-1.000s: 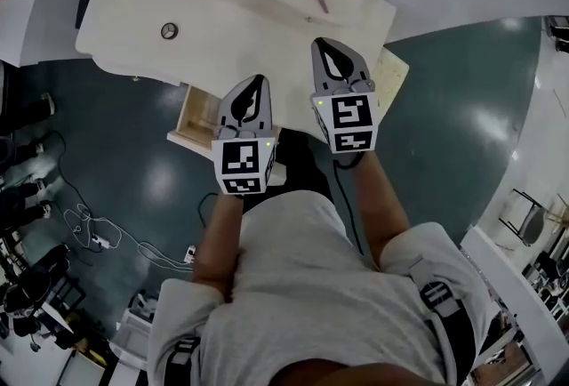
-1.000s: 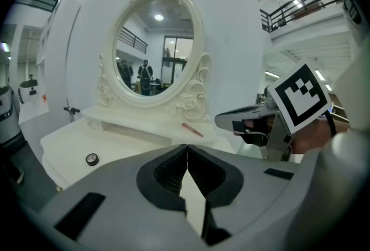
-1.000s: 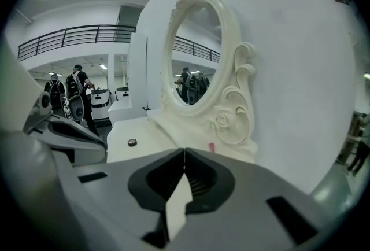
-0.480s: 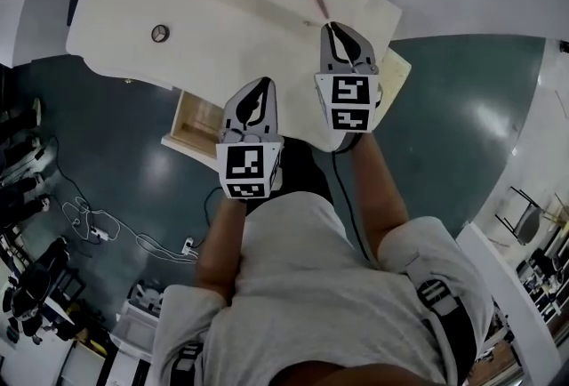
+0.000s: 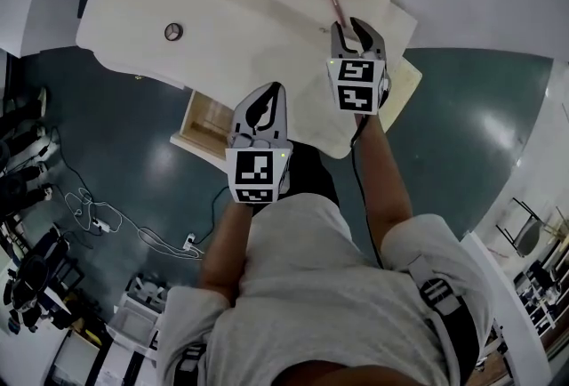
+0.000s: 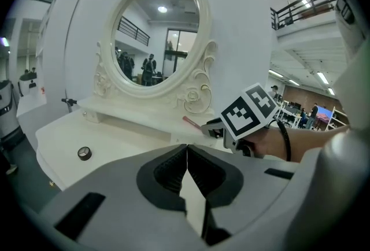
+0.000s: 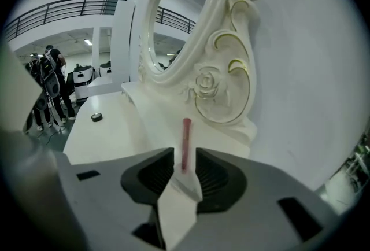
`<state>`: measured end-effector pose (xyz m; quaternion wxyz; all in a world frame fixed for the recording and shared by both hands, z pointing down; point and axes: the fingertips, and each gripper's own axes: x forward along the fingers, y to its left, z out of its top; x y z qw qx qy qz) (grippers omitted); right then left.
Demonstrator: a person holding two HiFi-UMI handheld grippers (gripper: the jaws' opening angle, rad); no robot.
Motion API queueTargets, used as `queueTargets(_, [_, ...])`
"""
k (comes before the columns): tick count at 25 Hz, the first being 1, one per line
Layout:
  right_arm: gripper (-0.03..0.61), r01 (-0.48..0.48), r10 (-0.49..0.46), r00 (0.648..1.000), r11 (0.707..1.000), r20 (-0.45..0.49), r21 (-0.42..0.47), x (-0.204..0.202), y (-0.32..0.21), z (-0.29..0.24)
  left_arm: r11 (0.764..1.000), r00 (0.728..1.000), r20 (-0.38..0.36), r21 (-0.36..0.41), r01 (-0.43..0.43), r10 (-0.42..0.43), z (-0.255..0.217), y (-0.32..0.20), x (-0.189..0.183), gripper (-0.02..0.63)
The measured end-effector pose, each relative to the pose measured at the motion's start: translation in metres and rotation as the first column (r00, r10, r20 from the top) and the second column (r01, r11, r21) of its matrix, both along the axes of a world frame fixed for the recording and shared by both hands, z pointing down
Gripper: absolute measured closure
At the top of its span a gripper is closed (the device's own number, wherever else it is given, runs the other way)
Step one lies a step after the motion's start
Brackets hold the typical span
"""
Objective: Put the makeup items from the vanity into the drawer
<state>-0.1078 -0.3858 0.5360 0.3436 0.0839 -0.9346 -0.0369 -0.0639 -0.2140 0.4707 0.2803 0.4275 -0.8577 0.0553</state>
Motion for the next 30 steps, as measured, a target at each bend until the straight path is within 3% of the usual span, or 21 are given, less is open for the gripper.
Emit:
queueTargets(6, [0.457,-0.013,0.012,0.999,0.999,-0.033,-0.037,-0.004,-0.002,0.012,1.0,1.0,0.001,-0.002,0.007,-0.007,0.0,0.002,-0.003,0.606])
queueTargets(11, [0.536,-0.013,0.013,1.0,1.0,-0.016,-0.019,-0.007,0.005,0.013,1.0,1.0,0.001,0.0,0.009,-0.009,-0.001,0.005,-0.003,0.606])
queueTargets(14, [0.538,-0.006,0.007,1.0,1.0,-0.01,0.021,-0.007,0.006,0.012,1.0,1.0,-0.001,0.002,0.016,-0.016,-0.003,0.009,-0.002,0.606])
queueTargets(30, [0.54,0.077,-0.076,0.994,0.997,0.085,-0.009,-0.008,0.065,-0.019,0.997,0.997,0.006,0.02,0.076,-0.076,-0.005,0.04,-0.006,0.606])
